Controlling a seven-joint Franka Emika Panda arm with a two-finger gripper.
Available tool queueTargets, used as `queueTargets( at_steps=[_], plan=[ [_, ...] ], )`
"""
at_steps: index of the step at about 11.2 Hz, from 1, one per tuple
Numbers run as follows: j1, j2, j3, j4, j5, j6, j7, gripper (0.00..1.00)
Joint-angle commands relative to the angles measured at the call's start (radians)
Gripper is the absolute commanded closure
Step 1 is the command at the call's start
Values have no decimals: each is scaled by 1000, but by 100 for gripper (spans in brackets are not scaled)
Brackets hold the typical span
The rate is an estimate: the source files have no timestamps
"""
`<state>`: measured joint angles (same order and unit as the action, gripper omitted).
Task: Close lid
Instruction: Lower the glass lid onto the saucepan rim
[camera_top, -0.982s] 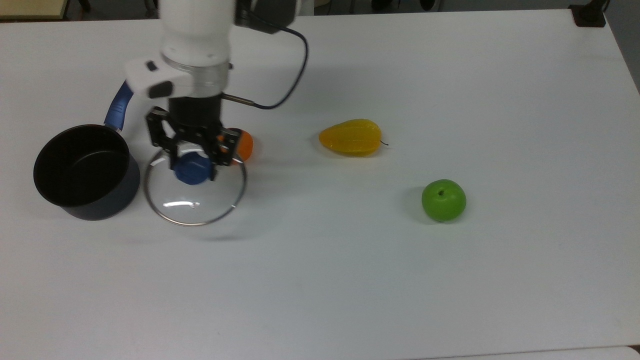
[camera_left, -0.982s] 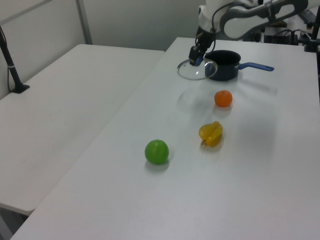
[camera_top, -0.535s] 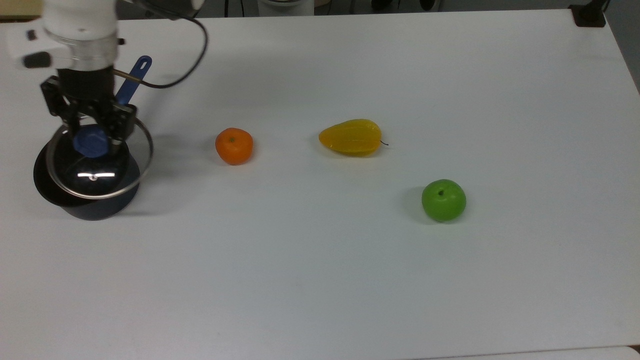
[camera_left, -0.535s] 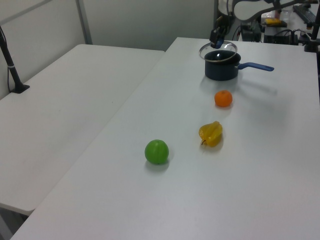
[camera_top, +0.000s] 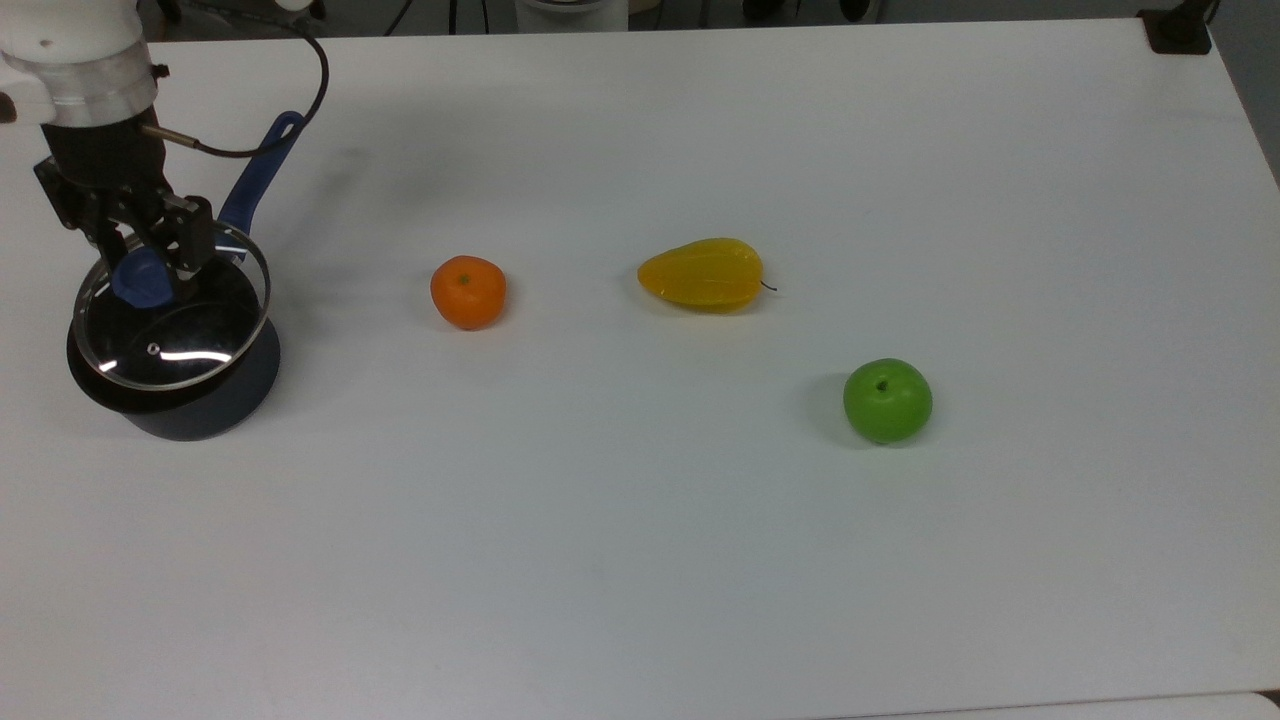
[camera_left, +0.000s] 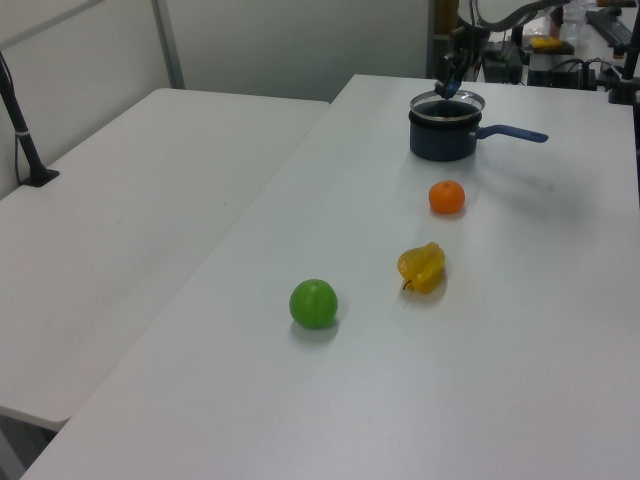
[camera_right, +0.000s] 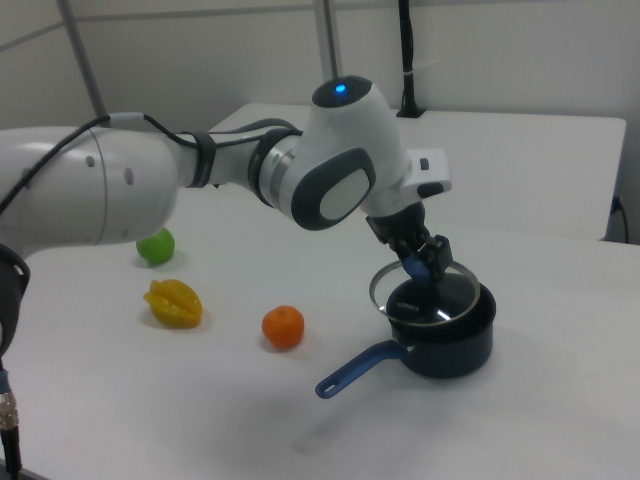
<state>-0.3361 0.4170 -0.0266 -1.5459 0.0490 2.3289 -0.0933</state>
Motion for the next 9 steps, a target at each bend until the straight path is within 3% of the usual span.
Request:
queueTargets(
  at_steps=[1,9],
  plan=[
    [2,34,1,3,19,41,-31,53],
    [-11,42,-4,0,12,95,-43,53]
  ],
)
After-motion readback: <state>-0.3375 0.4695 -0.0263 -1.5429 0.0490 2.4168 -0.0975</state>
